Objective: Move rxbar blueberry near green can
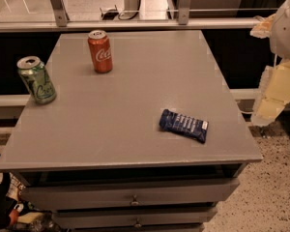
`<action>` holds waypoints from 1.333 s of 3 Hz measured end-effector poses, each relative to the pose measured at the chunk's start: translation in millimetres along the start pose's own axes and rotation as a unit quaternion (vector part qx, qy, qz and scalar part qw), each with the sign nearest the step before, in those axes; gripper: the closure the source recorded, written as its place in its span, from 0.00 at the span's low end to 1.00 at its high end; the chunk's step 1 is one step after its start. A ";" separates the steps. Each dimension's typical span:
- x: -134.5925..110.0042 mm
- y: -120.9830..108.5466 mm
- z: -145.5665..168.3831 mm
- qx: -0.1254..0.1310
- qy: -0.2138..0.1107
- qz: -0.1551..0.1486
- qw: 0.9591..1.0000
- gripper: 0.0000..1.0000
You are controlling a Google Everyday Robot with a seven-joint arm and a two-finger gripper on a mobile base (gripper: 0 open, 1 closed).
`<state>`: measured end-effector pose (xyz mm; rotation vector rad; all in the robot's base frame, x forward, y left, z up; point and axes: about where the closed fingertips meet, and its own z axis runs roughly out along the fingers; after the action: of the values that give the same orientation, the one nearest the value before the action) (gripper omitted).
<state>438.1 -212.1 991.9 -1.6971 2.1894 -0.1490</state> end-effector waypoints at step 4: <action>1.6 39.5 102.1 -0.059 -0.246 0.090 0.963 0.00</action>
Offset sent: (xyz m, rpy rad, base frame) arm -0.0126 0.0114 -0.0901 0.4027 0.1140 0.0188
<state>437.0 -188.8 885.0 -1.3905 1.9820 0.4164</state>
